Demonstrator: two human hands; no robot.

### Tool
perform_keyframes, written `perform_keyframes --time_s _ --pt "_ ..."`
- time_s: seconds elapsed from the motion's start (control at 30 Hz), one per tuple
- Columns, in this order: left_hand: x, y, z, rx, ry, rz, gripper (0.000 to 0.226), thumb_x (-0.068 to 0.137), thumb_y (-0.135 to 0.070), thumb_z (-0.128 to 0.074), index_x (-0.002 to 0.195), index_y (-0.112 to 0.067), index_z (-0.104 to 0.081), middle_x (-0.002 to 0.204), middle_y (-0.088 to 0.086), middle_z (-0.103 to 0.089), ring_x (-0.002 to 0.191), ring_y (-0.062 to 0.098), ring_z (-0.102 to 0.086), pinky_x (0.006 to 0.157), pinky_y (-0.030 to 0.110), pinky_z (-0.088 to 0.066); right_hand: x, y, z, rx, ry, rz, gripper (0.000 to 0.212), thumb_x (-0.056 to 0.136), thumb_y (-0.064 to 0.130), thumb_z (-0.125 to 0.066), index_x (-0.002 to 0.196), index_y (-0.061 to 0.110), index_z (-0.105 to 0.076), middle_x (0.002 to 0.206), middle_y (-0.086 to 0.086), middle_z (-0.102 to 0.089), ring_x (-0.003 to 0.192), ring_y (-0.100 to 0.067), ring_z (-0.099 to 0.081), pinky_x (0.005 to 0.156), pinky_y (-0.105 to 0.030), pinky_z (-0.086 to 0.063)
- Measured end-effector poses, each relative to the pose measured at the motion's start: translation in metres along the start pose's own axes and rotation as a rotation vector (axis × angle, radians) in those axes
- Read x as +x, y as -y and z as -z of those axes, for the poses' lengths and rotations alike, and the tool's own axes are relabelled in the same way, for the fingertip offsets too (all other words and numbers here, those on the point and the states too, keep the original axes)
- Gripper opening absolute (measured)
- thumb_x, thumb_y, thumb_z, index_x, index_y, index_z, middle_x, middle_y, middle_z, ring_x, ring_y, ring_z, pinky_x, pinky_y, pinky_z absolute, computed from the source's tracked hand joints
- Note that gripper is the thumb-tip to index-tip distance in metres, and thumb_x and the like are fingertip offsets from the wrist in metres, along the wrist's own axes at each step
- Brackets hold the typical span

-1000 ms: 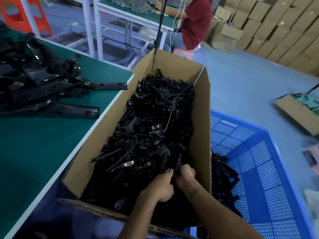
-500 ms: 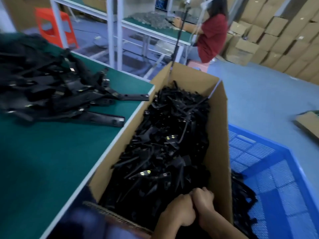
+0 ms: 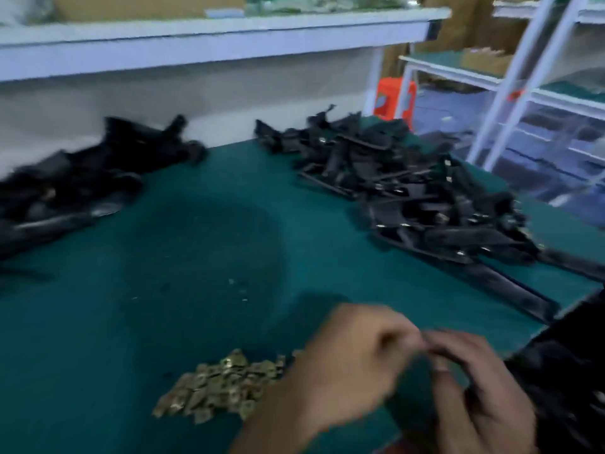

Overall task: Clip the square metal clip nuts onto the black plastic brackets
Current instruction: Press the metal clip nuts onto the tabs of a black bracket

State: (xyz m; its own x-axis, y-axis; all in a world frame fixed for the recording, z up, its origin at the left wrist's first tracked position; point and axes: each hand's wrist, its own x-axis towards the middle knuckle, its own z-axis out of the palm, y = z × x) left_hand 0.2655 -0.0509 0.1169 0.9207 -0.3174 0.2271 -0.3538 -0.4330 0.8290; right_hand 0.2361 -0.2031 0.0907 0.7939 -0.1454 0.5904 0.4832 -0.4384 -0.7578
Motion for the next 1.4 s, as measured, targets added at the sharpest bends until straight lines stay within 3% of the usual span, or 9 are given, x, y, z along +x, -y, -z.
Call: perform_keyframes --time_s 0.17,0.33,0.47,0.57,0.7,0.8,0.97,1.23,1.4 --pt "-0.019 0.076 0.139 -0.244 -0.904 0.257 0.025 0.094 -0.02 -0.056 0.076 -0.024 -0.072 0.052 -0.014 -0.045 0.048 0.009 -0.035 0.049 0.026 -0.028 0.044 0.015 -0.118 0.169 0.495 0.164 0.021 0.091 0.003 -0.061 0.094 0.02 -0.073 0.091 0.013 -0.069 0.086 -0.011 -0.068 0.074 -0.026 -0.052" --pt "-0.028 0.128 0.173 -0.343 -1.226 0.383 0.034 0.093 -0.005 -0.051 0.064 -0.017 -0.063 0.049 -0.013 -0.037 0.048 0.012 -0.029 0.052 0.028 -0.024 0.107 0.015 -0.263 0.186 0.775 0.125 0.026 0.087 -0.002 -0.064 0.087 0.021 -0.076 0.08 0.007 -0.072 0.072 -0.011 -0.067 0.069 -0.031 -0.053" --pt "-0.027 0.15 0.171 -0.112 -1.204 0.349 0.024 0.083 -0.016 -0.053 0.06 -0.013 -0.057 0.047 -0.011 -0.04 0.045 0.005 -0.033 0.047 0.022 -0.027 0.17 0.013 -0.387 0.2 0.807 -0.156 0.038 0.085 -0.009 -0.061 0.07 0.024 -0.07 0.066 0.004 -0.069 0.051 -0.01 -0.063 0.06 -0.029 -0.05" --pt "-0.019 0.157 0.171 -0.182 -1.238 0.327 0.039 0.082 -0.035 -0.054 0.059 -0.005 -0.041 0.051 -0.008 -0.029 0.048 0.006 -0.027 0.046 0.024 -0.022 0.223 0.017 -0.466 0.122 0.744 -0.129 0.03 0.089 -0.009 -0.056 0.092 0.016 -0.073 0.087 0.0 -0.071 0.066 -0.019 -0.069 0.068 -0.035 -0.057" --pt "-0.017 0.161 0.173 -0.292 -1.309 0.365 0.041 0.082 -0.043 -0.052 0.056 -0.016 -0.035 0.05 -0.012 -0.027 0.047 0.006 -0.025 0.044 0.022 -0.022 0.272 0.032 -0.53 -0.143 0.723 0.207 0.053 0.091 0.0 -0.054 0.14 0.02 -0.057 0.136 0.0 -0.044 0.095 -0.012 -0.059 0.088 -0.01 -0.039" --pt "-0.015 0.165 0.173 -0.25 -1.325 0.395 0.04 0.078 -0.047 -0.05 0.054 -0.018 -0.036 0.047 -0.011 -0.026 0.045 0.007 -0.024 0.047 0.021 -0.02 0.282 0.037 -0.56 -0.57 0.837 0.536 0.063 0.089 0.005 -0.06 0.147 0.024 -0.043 0.154 0.0 -0.025 0.118 -0.027 -0.052 0.087 -0.036 -0.05" --pt "-0.013 0.174 0.173 -0.119 -1.29 0.434 0.037 0.074 -0.047 -0.05 0.052 -0.02 -0.038 0.039 -0.011 -0.025 0.039 0.004 -0.023 0.044 0.02 -0.018 0.284 0.034 -0.587 -0.725 0.705 0.532 0.036 0.093 0.007 -0.062 0.128 0.009 -0.056 0.135 -0.008 -0.047 0.125 -0.03 -0.046 0.081 -0.041 -0.049" --pt "-0.013 0.173 0.175 -0.147 -1.264 0.443 0.035 0.075 -0.048 -0.048 0.053 -0.021 -0.041 0.039 -0.01 -0.028 0.039 0.005 -0.025 0.044 0.019 -0.022 0.31 0.046 -0.567 -0.973 0.614 1.05 0.022 0.097 0.038 -0.061 0.094 0.021 -0.074 0.083 -0.001 -0.067 0.106 -0.026 -0.05 0.089 -0.04 -0.033" --pt "-0.014 0.166 0.174 -0.173 -1.27 0.408 0.038 0.082 -0.043 -0.049 0.057 -0.015 -0.042 0.044 -0.01 -0.027 0.043 0.006 -0.024 0.045 0.02 -0.022 0.314 0.059 -0.538 -0.773 0.862 0.696 0.029 0.089 0.019 -0.064 0.115 0.014 -0.051 0.091 -0.007 -0.055 0.079 -0.029 -0.054 0.063 -0.035 -0.04"
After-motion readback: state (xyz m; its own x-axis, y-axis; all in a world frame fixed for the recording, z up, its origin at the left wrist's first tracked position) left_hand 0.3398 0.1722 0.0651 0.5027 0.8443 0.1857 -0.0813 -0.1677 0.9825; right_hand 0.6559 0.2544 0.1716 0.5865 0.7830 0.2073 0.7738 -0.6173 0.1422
